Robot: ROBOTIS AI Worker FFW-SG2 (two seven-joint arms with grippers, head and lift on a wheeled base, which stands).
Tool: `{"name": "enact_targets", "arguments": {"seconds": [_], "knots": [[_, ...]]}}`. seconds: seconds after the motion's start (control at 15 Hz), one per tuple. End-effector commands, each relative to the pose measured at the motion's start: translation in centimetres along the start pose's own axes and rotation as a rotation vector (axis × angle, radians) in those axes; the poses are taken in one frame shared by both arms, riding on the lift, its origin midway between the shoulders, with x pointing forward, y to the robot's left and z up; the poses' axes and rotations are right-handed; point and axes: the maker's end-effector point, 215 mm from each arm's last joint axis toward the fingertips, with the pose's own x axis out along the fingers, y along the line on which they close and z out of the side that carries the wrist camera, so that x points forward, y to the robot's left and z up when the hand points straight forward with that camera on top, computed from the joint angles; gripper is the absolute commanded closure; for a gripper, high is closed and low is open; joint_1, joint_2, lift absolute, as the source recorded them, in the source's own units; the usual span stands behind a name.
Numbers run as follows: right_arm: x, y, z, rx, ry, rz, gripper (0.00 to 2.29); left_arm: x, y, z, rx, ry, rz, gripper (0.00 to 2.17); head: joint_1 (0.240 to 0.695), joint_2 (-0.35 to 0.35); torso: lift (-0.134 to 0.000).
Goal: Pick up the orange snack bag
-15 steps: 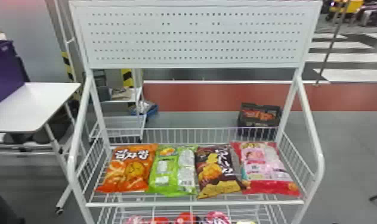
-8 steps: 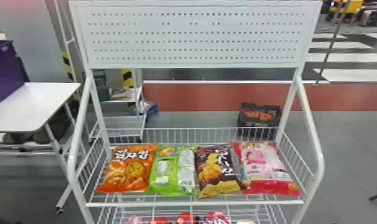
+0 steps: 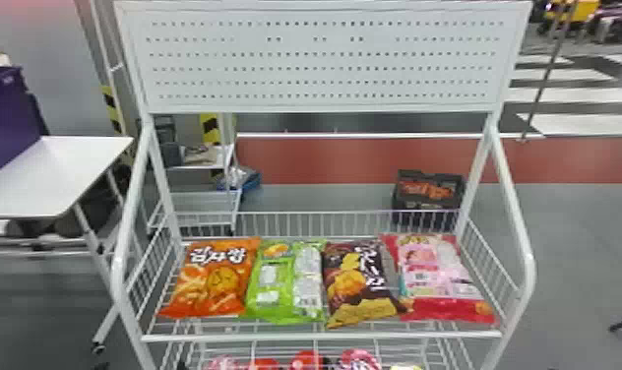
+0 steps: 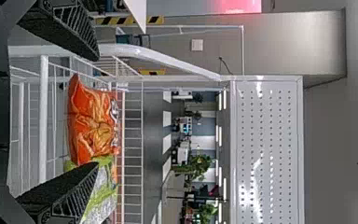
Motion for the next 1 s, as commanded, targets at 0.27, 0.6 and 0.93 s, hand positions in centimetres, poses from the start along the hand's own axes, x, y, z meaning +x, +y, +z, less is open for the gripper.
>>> {"name": "enact_targets", "arguments": {"seconds": [0.27,0.6,0.93], "knots": [[-0.1,0.0,0.2,-0.005,-0.009,-0.003,0.19,6.5,-6.5,-1.0,0.037,0.026,-0.094,0.09,0.499,0.000,0.000],[-0.2,0.0,0.0,-0.011,-0.008,-0.007,0.19,12.0,-8.8,-2.6,0.104,0.070,-0.112,0.09,0.499,0.000,0.000],[-0.4,0.0,0.3,-0.009,-0.023,-0.013,0.19,17.4,-7.4,-5.5,0.115,0.154,-0.067,0.09,0.499,0.000,0.000]]}}
